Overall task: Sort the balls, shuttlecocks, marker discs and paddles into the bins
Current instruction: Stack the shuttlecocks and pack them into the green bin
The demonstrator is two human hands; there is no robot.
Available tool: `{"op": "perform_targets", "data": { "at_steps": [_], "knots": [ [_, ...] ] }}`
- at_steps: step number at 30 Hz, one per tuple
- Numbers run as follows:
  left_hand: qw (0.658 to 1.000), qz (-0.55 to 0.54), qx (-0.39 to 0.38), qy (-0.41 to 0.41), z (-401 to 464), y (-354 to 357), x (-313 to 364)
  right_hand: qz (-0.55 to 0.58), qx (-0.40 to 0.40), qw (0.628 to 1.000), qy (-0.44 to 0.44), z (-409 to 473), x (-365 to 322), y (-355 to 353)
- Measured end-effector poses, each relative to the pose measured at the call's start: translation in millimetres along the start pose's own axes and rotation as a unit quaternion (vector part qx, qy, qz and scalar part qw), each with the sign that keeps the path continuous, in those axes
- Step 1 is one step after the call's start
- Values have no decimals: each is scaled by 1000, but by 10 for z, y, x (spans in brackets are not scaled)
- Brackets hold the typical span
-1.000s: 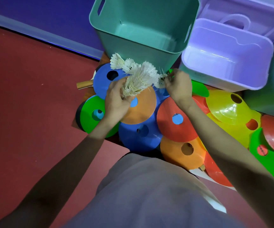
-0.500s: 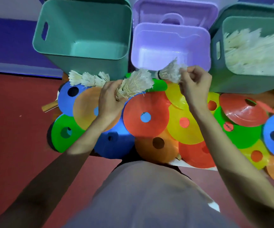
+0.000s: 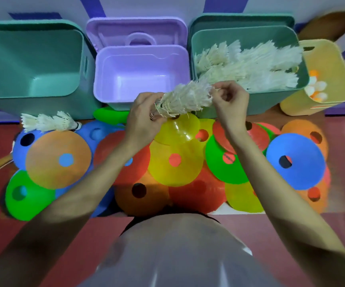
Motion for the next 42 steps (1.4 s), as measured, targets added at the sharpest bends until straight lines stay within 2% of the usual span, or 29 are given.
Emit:
{"op": "perform_targets", "data": {
  "at_steps": [4,9,13,16,19,22,28,34,37,40,42],
  "knots": [
    [1000,23,11,14,293,184,340,9,40,998,-39,91,-38,-461],
    [995,86,21,37,776,326,689,-14,14,998,-60,204,-13,-740],
    [984,159,-37,72,1385,542,1103,-71,41,993,-84,443,-9,-1057],
    [970,202,-88,100,1838,787,1461,-119,99,984,-85,666,-68,-1402],
    [967,187,-130,116,2230,1021,1748,-138,146,976,-78,921,-53,-1733],
    [969,153,-160,112,2525,1171,1912,-160,150,973,-67,1198,-39,-1902],
    [960,157,-209,98,2878,1481,1941,-231,140,962,-38,1679,151,-2059],
    [946,227,-217,83,3050,1624,1683,-304,75,950,-4,1935,399,-1955],
    [923,299,-225,85,3055,1675,1539,-385,83,919,-21,1974,407,-1902],
    [891,374,-238,92,3042,1724,1432,-450,54,891,-37,2051,426,-1778],
    [888,390,-226,94,3055,1716,1385,-485,34,873,-39,2132,459,-1716]
  ]
}}
Point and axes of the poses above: each hand's wrist, its own z-axis towards the middle knuckle, its own y-axis out of the palm, x = y × z, the point moved 9 cm from there along z, towards the middle knuckle, and after that the axes turned 11 degrees about -x, right-handed, at the moved point
